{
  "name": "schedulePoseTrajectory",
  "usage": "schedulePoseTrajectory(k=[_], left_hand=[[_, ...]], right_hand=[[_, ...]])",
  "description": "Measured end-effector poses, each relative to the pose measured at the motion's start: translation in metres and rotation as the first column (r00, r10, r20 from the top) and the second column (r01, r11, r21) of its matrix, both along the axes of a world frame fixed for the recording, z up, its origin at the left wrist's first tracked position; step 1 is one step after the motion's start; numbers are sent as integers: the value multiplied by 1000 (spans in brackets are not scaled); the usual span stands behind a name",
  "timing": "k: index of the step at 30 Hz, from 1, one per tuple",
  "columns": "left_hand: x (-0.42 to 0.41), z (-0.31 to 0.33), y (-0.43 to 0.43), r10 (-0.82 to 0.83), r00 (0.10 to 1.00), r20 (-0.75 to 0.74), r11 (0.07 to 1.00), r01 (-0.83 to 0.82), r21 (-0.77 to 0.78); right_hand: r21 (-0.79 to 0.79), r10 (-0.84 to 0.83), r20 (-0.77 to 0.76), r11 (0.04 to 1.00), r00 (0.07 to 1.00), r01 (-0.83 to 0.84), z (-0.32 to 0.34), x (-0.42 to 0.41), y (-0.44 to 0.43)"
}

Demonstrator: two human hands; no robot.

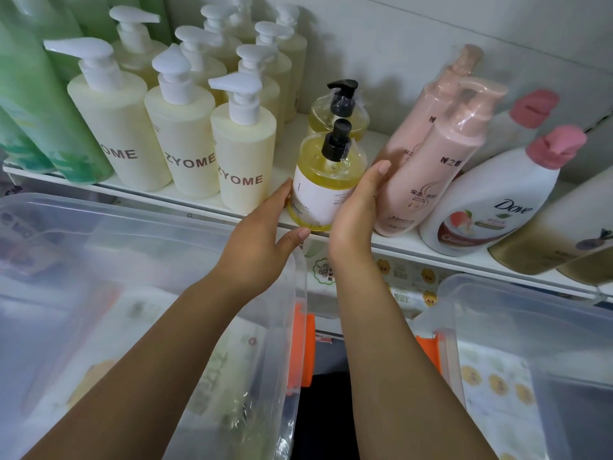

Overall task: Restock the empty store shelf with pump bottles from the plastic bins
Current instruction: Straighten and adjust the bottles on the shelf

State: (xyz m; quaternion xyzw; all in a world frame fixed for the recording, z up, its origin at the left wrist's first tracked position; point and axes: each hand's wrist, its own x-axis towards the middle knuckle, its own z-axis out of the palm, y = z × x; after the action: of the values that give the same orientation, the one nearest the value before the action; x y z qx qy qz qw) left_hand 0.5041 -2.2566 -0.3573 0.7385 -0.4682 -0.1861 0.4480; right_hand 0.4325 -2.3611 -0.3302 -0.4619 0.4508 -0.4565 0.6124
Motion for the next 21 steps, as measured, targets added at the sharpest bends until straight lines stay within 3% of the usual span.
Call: schedulePoseTrajectory(k=[3, 5, 8, 11, 16, 21], left_hand=[[1, -2, 1, -25, 997, 72, 1000, 24, 15], [-1, -8, 4, -24, 980, 199, 997, 8, 76], [-11, -14, 14, 14, 896, 444, 976, -109, 189], [-19, -13, 20, -7, 840, 543, 964, -139, 228], [-38, 0, 23, 10, 810, 586, 935, -215, 281], [-67, 11, 22, -27, 773, 634, 943, -191, 274]], right_hand=[[-93, -1, -121, 996, 993, -11, 0, -12, 15], [-180, -53, -206, 983, 977, 15, -2, -23, 28], [-264, -78, -330, 964, 941, -13, 6, -43, 41], [-340, -52, -462, 932, 885, -123, 6, -72, 41], [-474, -218, -479, 880, 850, -41, 14, -127, 29], [-566, -268, -414, 824, 870, -15, 52, -142, 6]])
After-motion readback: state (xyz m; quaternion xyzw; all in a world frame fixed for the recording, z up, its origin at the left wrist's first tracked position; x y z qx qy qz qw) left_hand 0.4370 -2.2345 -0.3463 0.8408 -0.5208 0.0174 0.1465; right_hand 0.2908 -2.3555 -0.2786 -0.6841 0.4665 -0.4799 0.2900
